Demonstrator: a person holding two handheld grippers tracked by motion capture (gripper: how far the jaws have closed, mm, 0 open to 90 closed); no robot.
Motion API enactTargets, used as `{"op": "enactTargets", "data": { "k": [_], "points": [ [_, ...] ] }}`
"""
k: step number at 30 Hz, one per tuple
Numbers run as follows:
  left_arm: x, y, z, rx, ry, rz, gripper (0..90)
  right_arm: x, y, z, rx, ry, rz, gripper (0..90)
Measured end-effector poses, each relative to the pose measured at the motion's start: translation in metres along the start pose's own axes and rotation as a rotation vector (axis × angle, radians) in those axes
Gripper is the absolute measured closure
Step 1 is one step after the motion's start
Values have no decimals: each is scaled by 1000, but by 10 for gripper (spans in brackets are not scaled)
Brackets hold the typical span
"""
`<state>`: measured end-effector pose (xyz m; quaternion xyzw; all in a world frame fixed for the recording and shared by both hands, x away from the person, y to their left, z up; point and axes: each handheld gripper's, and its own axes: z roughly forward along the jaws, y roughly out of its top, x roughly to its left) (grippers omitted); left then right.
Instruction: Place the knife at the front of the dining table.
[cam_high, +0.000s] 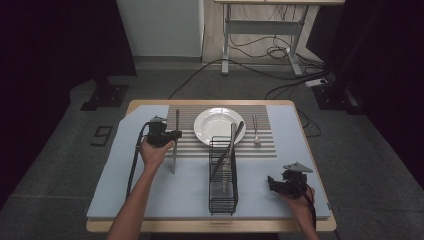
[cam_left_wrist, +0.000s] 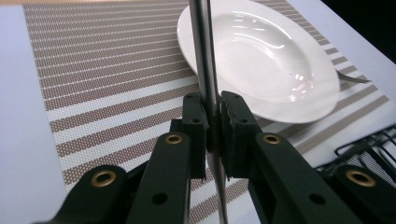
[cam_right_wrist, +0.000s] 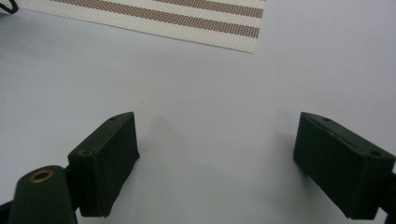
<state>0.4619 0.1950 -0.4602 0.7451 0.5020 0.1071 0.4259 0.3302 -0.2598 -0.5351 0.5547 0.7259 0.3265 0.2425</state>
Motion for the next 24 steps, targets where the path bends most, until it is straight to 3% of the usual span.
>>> {"op": "enactTargets", "data": {
  "k": [5,14,20,24],
  "points": [
    [9,-1,10,12,-22,-36,805,0,0,0,0,0,-1,133],
    [15,-3,24,36,-5,-77,800,0,0,0,1,0,0,133],
    [19,-4,44,76,0,-105,798,0,0,0,2,0,0,133],
    [23,-7,57,103,3,-146,802,0,0,0,2,1,0,133]
  ]
}}
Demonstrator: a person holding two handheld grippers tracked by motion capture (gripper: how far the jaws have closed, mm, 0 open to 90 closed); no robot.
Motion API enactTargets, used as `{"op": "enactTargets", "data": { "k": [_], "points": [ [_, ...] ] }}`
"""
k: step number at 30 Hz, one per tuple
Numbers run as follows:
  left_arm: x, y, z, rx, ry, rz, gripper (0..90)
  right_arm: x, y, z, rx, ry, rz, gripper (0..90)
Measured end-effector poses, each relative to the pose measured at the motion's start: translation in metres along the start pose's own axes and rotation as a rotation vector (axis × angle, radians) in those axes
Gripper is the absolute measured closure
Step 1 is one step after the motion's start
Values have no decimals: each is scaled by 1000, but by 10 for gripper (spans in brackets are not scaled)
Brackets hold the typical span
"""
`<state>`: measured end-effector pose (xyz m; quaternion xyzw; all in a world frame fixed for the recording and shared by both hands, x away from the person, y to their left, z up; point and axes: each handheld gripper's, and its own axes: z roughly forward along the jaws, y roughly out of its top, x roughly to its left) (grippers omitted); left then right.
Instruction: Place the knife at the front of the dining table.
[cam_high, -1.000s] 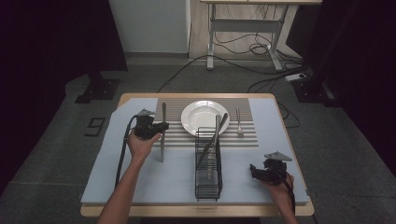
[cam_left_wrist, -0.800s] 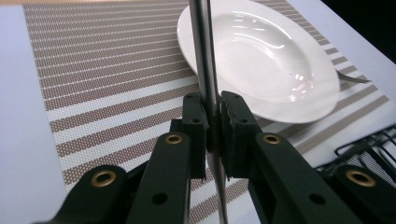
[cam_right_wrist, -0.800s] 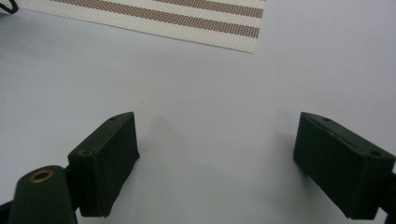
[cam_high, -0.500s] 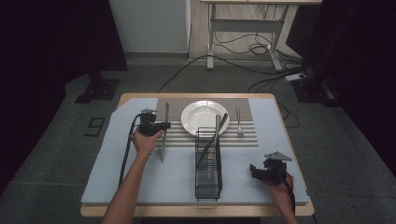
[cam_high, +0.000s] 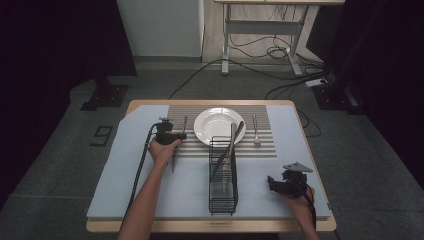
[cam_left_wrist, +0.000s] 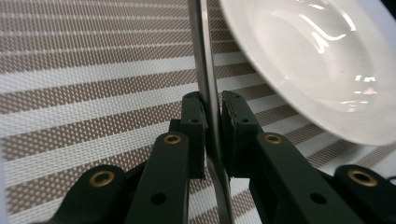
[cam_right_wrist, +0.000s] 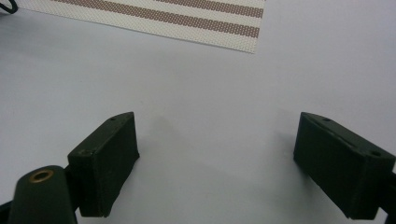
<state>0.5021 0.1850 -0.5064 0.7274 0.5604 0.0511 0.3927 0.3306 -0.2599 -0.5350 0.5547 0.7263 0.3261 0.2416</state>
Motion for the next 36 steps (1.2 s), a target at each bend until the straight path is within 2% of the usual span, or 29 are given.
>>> {"op": "enactTargets", "data": {
  "k": [3,6,9,14,17,19,20,25,28,36],
  "points": [
    [1,-2,8,12,17,-20,811,0,0,0,0,0,0,133],
    [2,-4,12,25,39,-16,825,0,0,0,0,1,0,132],
    [8,-5,11,18,4,-59,828,0,0,0,0,1,0,132],
    [7,-5,11,16,8,-63,825,0,0,0,0,0,0,132],
    [8,-6,12,9,-6,-76,820,0,0,0,0,0,0,132],
    [10,-5,11,10,-40,-90,767,0,0,0,0,0,0,132],
    [10,-5,11,10,-40,-90,732,0,0,0,0,0,0,132],
    [7,-5,9,-1,11,-49,678,0,0,0,0,0,-1,132],
    [5,-6,8,-1,28,-39,648,0,0,0,1,0,0,132],
    [1,-8,6,3,36,8,611,0,0,0,1,-1,-1,132]
  ]
}}
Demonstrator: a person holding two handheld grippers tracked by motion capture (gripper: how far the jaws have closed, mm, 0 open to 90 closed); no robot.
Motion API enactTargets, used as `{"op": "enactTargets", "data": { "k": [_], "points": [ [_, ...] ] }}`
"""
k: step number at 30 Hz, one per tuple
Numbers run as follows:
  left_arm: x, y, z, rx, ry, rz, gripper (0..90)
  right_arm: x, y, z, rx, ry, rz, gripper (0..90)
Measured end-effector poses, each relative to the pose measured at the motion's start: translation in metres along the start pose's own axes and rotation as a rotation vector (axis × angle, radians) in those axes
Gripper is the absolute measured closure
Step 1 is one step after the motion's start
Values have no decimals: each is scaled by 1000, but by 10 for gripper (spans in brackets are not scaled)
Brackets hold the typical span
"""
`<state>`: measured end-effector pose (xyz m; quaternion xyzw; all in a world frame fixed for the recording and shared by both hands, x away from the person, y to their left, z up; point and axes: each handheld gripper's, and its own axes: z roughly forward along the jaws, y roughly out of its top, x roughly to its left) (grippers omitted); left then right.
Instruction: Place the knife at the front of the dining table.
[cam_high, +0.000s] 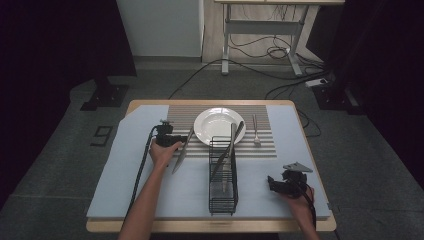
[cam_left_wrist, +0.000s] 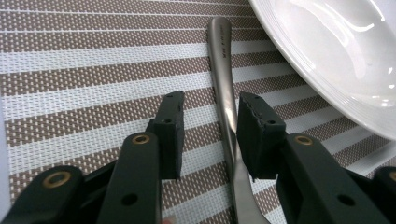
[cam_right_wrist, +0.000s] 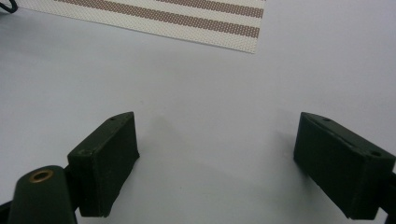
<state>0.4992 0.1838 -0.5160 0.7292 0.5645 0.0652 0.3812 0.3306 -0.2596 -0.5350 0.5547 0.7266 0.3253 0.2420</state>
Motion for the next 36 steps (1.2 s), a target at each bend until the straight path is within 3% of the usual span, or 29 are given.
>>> {"op": "enactTargets", "data": {
  "k": [6,9,13,17,22,27,36],
  "points": [
    [-11,-2,1,7,21,56,613,0,0,0,-1,0,-1,132],
    [-18,-5,4,8,67,108,636,0,0,0,-1,0,-1,132],
    [-23,-6,6,0,116,145,695,0,0,0,-1,0,-1,132],
    [-29,-8,7,4,133,178,771,0,0,0,-1,0,-1,132],
    [-27,-7,7,-1,153,163,794,0,0,0,-1,0,0,132],
    [-11,-3,5,-24,171,116,794,0,0,0,-1,1,0,132],
    [5,4,5,-58,189,45,797,0,0,0,-1,1,1,132]
  ]
}}
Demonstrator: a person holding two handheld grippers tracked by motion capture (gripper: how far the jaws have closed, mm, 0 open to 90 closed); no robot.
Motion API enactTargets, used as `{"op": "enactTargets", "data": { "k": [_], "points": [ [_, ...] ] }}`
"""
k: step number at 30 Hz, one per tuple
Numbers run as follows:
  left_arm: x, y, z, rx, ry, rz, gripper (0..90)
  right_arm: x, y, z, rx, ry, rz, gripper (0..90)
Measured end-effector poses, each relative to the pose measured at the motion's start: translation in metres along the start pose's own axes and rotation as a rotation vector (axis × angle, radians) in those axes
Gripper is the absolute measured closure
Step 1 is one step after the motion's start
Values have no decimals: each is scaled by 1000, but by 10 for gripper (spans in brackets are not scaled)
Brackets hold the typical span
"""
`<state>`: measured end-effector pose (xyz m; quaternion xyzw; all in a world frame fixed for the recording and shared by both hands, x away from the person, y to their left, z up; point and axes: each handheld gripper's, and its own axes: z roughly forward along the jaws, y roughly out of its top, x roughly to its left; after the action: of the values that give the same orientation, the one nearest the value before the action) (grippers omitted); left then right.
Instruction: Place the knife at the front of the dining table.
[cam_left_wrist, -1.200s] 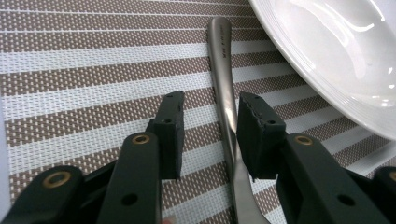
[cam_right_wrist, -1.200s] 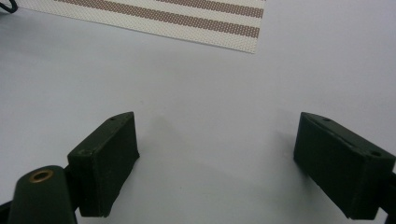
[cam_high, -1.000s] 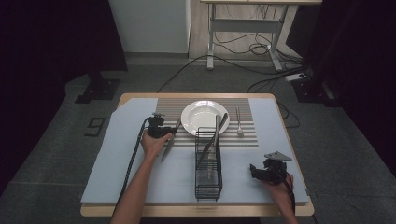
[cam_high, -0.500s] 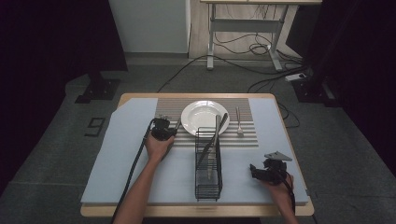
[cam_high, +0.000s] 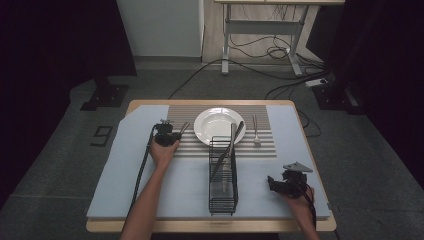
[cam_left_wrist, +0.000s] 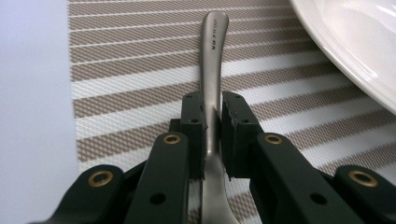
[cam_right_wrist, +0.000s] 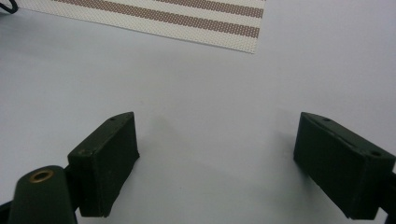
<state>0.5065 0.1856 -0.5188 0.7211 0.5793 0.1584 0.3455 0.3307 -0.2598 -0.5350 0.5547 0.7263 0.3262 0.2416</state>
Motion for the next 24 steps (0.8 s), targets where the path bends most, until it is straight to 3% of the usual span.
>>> {"op": "enactTargets", "data": {
  "k": [6,8,9,12,13,18,24],
  "points": [
    [4,4,3,1,-2,0,795,0,0,0,0,0,-1,133],
    [4,3,2,-4,-17,13,787,0,0,0,0,0,-1,132],
    [4,2,1,-6,-23,28,743,0,0,0,0,0,-2,132],
    [4,-2,-7,-13,-32,59,612,0,0,0,-1,0,-1,132],
    [6,-7,-11,15,-48,72,572,0,0,0,0,-1,-1,133],
    [10,-19,-22,21,-78,71,545,0,0,0,0,-1,-1,133],
    [10,-35,-40,39,-79,86,509,0,0,0,0,-2,-3,132]
  ]
}}
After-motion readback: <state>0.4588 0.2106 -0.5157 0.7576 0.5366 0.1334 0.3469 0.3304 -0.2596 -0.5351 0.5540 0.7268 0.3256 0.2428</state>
